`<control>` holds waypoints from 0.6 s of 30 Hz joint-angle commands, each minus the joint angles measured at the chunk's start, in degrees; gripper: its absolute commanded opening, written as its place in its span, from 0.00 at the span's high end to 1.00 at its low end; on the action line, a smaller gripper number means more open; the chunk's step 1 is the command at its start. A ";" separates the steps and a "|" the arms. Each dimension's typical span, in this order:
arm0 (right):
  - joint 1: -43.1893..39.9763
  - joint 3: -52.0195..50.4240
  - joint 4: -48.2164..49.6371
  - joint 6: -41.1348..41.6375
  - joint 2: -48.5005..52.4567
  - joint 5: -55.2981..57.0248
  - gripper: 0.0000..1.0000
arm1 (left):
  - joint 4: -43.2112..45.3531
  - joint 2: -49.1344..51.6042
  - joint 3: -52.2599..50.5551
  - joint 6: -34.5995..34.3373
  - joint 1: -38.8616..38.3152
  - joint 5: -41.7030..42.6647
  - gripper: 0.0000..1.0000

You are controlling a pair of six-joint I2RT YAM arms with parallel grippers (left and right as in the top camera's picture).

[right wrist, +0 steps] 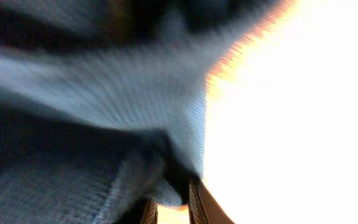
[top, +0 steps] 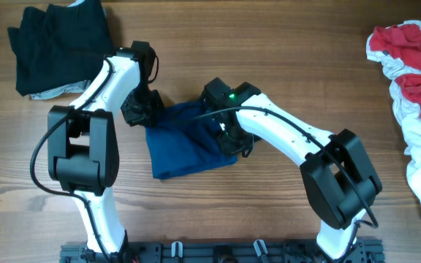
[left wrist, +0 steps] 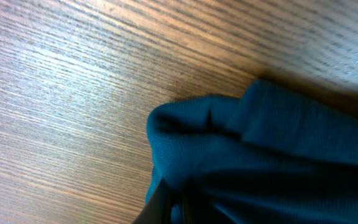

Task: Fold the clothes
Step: 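Grasp the folded polo bundle with both grippers and lift it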

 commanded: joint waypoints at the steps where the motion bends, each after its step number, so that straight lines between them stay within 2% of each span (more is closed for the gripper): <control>1: -1.22 -0.83 -2.93 13.55 0.74 7.02 0.82 | -0.46 0.76 -4.20 -0.20 0.00 -1.36 0.96; 3: -2.80 -0.83 -4.81 17.62 0.68 9.35 0.82 | 0.02 0.74 -5.97 -0.44 0.00 -0.55 0.96; 6: -5.31 -0.83 -4.52 17.20 -0.76 9.27 0.82 | 0.13 0.74 -6.47 -0.44 0.00 -0.48 0.96; 8: -5.62 -0.81 -2.64 9.35 -3.37 7.39 0.82 | 0.46 0.72 -6.47 -0.61 0.00 0.17 0.96; 9: -5.35 -0.81 -0.66 2.36 -5.77 3.37 0.80 | 1.05 0.72 -6.47 -0.59 0.00 0.98 0.96; 10: -4.87 -0.81 0.90 -6.86 -8.85 -3.28 0.75 | 1.55 0.72 -6.47 -0.59 0.00 1.44 0.96; 12: -3.96 -0.81 1.31 -15.78 -12.85 -9.55 0.65 | 1.92 0.72 -6.47 -0.59 0.00 1.44 0.96; 15: -1.60 -0.83 3.19 -18.25 -15.04 -9.31 0.56 | 2.38 0.74 -6.47 -0.59 0.00 1.73 0.96; 18: 0.74 -0.83 7.72 -17.20 -13.00 -8.79 0.55 | 2.56 0.72 -6.47 -0.59 0.00 2.05 0.96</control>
